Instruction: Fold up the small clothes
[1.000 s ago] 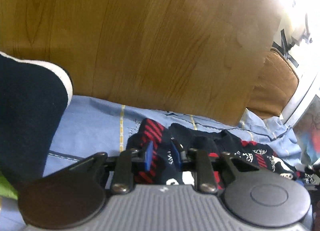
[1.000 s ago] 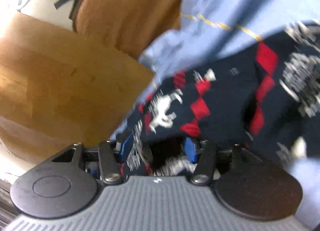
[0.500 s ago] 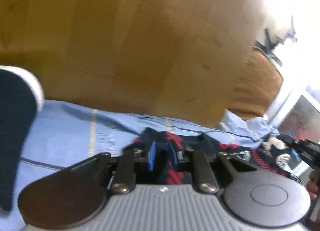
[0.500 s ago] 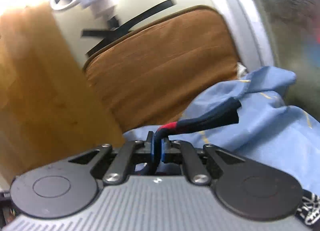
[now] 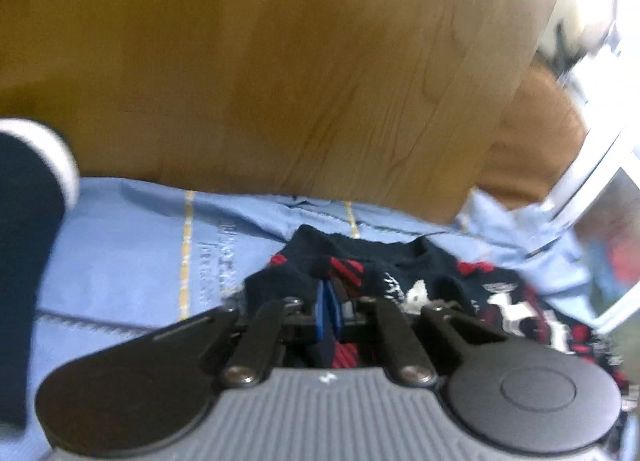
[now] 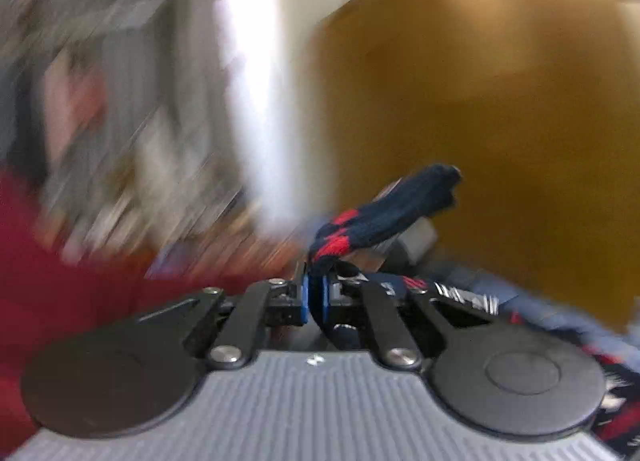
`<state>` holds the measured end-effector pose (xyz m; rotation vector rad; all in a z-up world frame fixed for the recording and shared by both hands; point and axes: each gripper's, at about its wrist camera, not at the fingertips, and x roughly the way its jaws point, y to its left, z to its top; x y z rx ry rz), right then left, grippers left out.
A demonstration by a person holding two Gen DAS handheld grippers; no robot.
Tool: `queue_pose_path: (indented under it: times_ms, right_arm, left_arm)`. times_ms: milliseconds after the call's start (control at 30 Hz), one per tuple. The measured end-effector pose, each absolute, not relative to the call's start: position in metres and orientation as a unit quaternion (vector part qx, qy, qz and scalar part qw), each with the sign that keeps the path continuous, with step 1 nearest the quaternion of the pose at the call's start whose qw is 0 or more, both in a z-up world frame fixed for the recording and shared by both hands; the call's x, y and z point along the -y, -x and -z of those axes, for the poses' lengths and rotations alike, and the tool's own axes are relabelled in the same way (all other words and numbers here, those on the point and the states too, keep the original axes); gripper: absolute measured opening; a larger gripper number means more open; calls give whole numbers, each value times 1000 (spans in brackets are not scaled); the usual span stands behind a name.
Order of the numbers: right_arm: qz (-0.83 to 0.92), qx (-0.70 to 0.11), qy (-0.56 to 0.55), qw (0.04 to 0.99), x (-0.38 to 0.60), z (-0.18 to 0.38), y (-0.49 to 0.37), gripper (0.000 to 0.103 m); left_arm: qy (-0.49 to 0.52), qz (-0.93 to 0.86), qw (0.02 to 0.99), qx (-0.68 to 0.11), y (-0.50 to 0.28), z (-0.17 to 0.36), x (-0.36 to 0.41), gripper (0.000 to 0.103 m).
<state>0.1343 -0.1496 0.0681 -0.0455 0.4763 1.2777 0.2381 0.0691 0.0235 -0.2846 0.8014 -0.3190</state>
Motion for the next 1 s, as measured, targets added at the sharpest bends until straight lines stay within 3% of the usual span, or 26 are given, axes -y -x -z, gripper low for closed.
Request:
queue_pose_path:
  times_ms: [100, 200, 233, 267, 533, 733, 867, 1000]
  right_arm:
    - [-637, -289, 145, 700, 121, -33, -83, 10]
    - [-625, -350, 216, 663, 112, 5, -55, 26]
    - [-617, -362, 217, 665, 113, 12, -50, 38]
    - [-611, -371, 204, 669, 118, 15, -49, 43]
    - [-578, -370, 105, 720, 149, -11, -46, 43]
    - [-622, -421, 62, 657, 137, 1, -17, 43]
    - [-588, -406, 34, 698, 160, -10, -29, 43]
    - [-538, -382, -85, 746, 175, -14, -76, 43]
  left_arm:
    - [130, 162, 899, -385, -207, -35, -81, 7]
    - [121, 176, 898, -384, -175, -40, -79, 7]
    - [120, 180, 898, -382, -167, -42, -77, 7]
    - [117, 184, 899, -379, -160, -42, -74, 7]
    - [55, 185, 907, -374, -183, -38, -29, 7]
    - [39, 120, 905, -406, -230, -16, -8, 5]
    - [27, 146, 909, -389, -193, -33, -9, 8]
    - [38, 165, 909, -381, -152, -47, -16, 8]
